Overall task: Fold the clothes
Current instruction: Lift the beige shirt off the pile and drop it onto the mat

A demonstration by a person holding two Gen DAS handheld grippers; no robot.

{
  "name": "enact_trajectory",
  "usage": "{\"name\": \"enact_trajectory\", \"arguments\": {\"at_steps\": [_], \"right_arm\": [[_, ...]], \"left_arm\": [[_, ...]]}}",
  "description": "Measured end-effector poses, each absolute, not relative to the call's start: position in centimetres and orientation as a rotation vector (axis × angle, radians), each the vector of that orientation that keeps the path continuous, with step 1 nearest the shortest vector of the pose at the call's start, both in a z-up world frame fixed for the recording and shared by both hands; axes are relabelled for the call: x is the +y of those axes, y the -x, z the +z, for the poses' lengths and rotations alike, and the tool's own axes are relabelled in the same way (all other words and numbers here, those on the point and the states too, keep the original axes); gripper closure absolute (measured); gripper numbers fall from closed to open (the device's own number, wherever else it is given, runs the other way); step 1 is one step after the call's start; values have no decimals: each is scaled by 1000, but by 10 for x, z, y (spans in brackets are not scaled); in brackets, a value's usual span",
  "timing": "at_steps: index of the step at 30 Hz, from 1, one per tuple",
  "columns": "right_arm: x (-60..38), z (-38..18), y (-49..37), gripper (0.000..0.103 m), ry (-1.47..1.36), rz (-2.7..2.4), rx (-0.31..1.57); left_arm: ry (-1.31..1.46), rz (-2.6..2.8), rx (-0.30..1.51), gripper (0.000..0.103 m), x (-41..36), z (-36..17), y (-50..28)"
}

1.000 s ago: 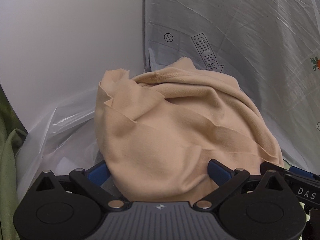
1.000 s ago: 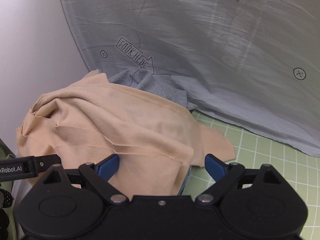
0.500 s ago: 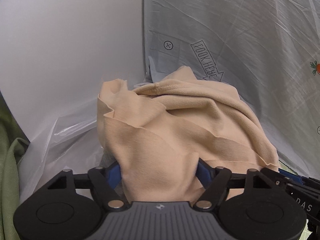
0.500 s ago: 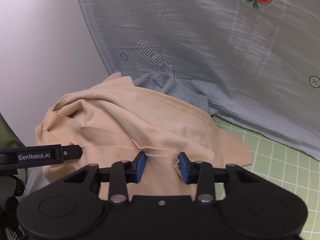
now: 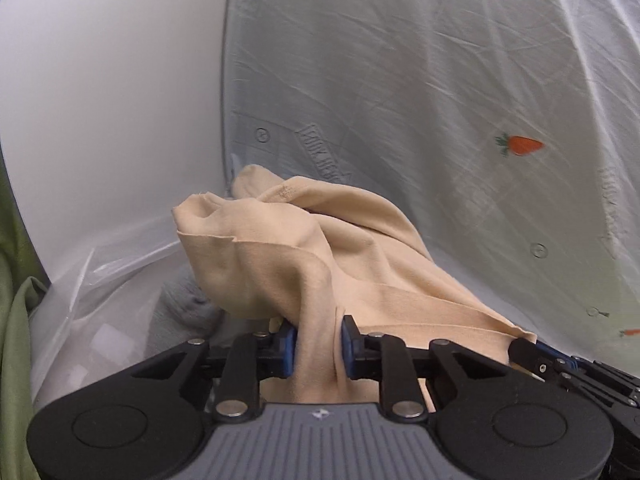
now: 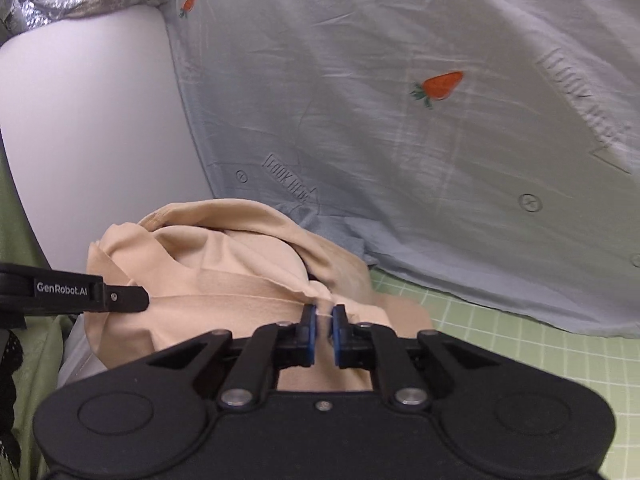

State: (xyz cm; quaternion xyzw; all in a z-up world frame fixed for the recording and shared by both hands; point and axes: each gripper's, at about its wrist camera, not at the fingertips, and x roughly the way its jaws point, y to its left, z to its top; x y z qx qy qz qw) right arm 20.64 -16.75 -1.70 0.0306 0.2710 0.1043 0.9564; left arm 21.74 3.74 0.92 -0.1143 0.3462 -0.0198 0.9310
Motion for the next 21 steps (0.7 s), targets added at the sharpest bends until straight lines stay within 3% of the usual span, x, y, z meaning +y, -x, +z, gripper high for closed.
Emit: {"name": "enact_trajectory", "arguments": {"at_steps": [5, 7, 10, 14, 17, 18, 21], "right_arm": [[-248, -17, -126, 95, -44, 27, 559], [-282, -20, -92, 95, -26, -55, 571], [-345, -41, -43, 97, -14, -172, 678], [-426, -70, 21, 98, -84, -335, 830], [-472, -75, 54, 96, -186, -385, 865], [-481, -75, 59, 93, -187, -396, 862], [-502, -73, 66, 68, -167, -422, 846]], "left_arm": [[211, -240, 798, 77, -50, 9, -154], [214, -316, 871, 68, -87, -5, -130], [239, -358, 991, 70, -131, -21, -97], [194, -316, 1020, 69, -167, -26, -69], [205, -281, 1021, 63, -187, -31, -59], [191, -270, 1015, 58, -196, -31, -57], [158, -236, 1007, 53, -216, -29, -54]]}}
